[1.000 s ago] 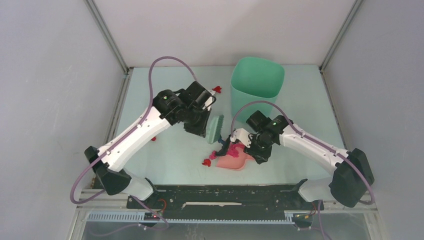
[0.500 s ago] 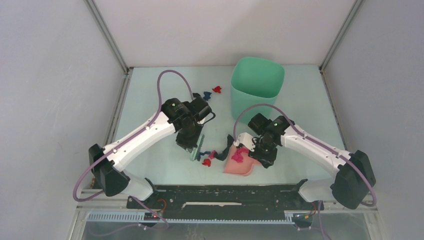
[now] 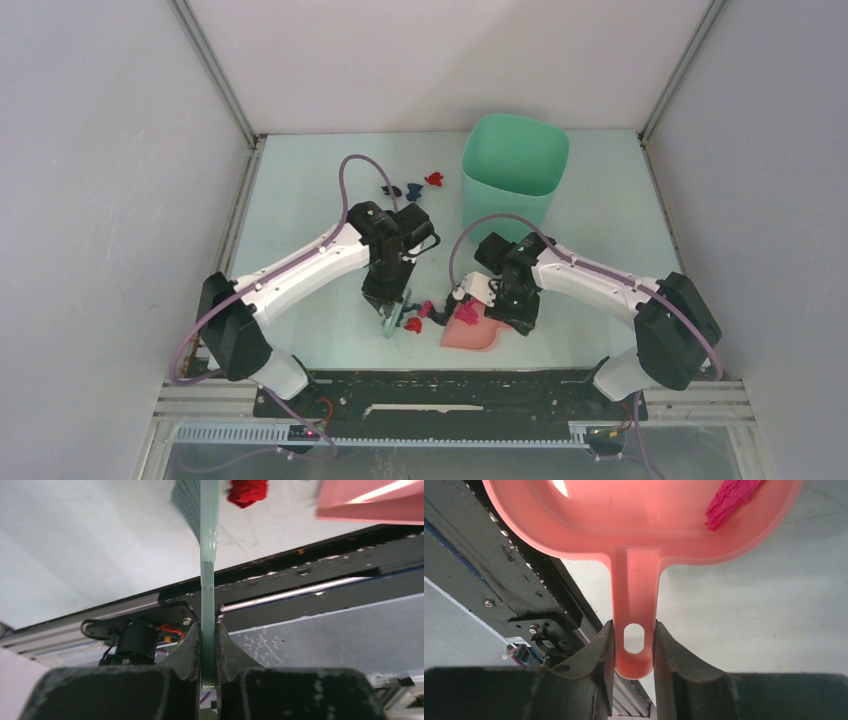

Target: Sweep away the paper scraps from the table

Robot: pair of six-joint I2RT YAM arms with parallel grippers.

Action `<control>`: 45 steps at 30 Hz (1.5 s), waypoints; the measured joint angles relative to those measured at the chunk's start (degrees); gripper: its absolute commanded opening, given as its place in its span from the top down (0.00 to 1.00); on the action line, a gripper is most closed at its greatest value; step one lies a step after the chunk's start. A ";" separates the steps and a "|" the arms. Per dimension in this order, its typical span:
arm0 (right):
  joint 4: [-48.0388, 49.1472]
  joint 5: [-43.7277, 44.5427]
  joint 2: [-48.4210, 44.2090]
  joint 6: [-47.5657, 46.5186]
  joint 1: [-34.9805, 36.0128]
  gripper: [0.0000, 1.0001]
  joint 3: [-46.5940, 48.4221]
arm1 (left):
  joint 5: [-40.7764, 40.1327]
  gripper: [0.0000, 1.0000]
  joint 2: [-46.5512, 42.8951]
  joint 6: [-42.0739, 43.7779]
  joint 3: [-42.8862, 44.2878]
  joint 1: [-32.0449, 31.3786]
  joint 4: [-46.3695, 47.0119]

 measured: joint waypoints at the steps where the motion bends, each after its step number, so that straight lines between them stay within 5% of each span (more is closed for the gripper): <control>1: 0.09 -0.04 0.20 0.02 0.44 1.00 0.28 | 1.09 1.00 0.02 0.09 0.02 -0.02 0.81; 15: 1.31 -4.87 1.70 2.10 3.23 1.00 3.32 | 13.90 1.00 0.59 -0.50 1.07 0.02 12.46; 28: 5.22 -9.51 -9.16 2.23 -3.85 1.00 1.29 | 7.08 1.00 -1.44 -1.18 15.26 -0.02 5.46; 45: 11.96 -11.54 -19.10 3.15 -7.30 1.00 -2.67 | 6.78 1.00 -11.76 -3.65 17.18 -0.20 2.14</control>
